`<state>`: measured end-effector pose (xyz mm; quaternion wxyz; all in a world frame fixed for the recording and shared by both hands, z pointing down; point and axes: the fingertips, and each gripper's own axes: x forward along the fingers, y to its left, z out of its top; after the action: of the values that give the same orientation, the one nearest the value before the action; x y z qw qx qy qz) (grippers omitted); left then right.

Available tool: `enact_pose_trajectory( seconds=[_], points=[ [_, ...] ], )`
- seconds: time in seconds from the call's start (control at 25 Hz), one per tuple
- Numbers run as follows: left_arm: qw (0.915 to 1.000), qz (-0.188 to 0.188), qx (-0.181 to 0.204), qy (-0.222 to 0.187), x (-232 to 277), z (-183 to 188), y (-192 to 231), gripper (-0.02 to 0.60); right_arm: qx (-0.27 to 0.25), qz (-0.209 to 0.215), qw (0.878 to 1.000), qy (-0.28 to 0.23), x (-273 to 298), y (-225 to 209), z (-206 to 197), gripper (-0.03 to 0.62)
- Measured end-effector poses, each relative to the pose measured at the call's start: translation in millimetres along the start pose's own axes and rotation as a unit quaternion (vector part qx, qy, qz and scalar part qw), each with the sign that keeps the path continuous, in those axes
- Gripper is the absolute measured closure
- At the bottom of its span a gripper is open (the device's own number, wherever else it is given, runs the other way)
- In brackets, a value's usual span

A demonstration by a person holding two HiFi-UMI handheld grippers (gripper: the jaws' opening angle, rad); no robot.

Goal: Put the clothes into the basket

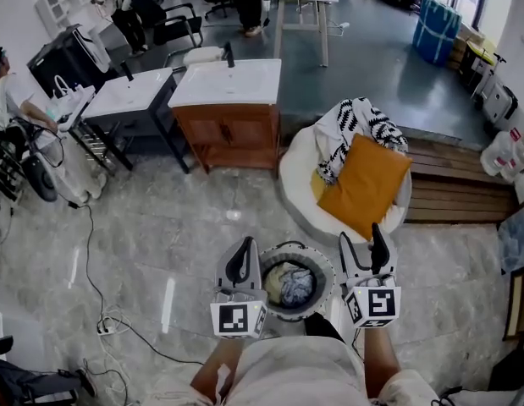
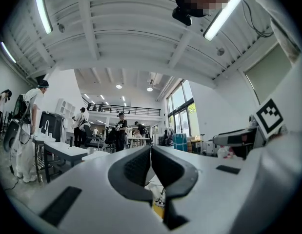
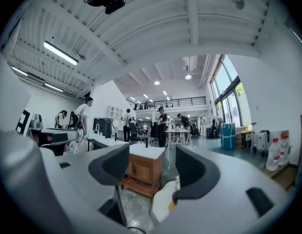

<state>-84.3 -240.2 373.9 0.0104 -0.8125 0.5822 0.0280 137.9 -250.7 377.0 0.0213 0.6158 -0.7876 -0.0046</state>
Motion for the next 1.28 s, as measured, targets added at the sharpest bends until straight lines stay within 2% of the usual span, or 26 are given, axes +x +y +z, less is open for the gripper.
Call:
enact_pose_trajectory(
  seconds=[0.16,0.32,0.72,0.84,0.96,1.16,1.28],
  points=[
    [0.9999,0.003,0.013,-0.007,0,10,6,0.574,-0.025,-0.021,0.999,-0.037,-11,-6,31,0.309],
    [0.9996,0.003,0.026,-0.012,1,18,7,0.574,-0.044,-0.034,0.997,-0.053,-17,-6,47,0.309],
    [0.9994,0.001,0.026,-0.021,-2,31,1,0.574,-0.046,-0.028,0.997,-0.048,-19,-4,46,0.310],
    [0.9993,0.002,0.027,-0.024,-2,30,-1,0.574,-0.054,-0.027,0.997,-0.049,-18,-4,42,0.331],
    [0.9994,0.002,0.027,-0.023,-1,30,-4,0.574,-0.058,-0.032,0.997,-0.047,-17,-6,38,0.383],
    [0.9994,0.000,0.028,-0.020,0,34,-7,0.574,-0.051,-0.046,0.997,-0.047,-19,-10,38,0.541],
    [0.9993,0.000,0.030,-0.021,1,33,-9,0.574,-0.052,-0.050,0.996,-0.044,-19,-12,37,0.595]
  ],
)
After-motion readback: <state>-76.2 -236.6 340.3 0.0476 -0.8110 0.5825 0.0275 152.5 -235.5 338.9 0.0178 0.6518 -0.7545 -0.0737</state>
